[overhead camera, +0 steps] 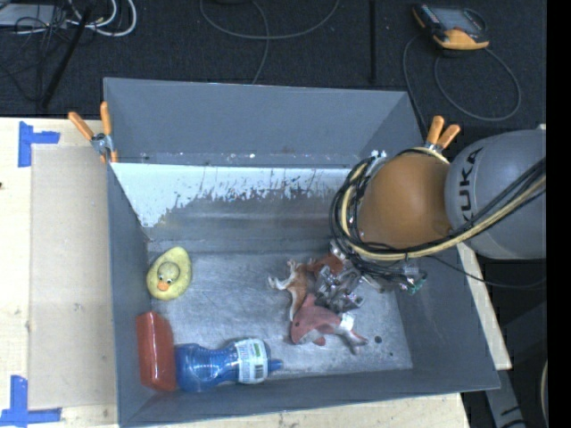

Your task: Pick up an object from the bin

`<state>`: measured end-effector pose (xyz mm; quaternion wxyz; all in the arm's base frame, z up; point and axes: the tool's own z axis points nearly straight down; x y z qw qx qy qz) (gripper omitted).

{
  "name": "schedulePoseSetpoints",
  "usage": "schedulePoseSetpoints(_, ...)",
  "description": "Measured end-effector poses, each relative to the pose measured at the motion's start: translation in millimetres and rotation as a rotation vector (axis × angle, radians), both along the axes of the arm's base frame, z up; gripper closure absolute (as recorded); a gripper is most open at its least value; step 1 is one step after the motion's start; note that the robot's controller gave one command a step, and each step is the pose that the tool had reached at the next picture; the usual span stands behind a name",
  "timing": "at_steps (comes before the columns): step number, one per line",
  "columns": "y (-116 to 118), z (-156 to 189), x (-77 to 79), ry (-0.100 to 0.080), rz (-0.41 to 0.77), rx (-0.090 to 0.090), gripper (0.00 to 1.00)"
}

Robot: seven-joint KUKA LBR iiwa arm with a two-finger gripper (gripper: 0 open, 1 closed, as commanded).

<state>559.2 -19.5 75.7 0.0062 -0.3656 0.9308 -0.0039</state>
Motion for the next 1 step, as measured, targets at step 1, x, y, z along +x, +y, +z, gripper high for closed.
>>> schedulePoseSetpoints(1, 1.8, -3.1, -2.7, 0.008, 0.0, 0.004, 0.0)
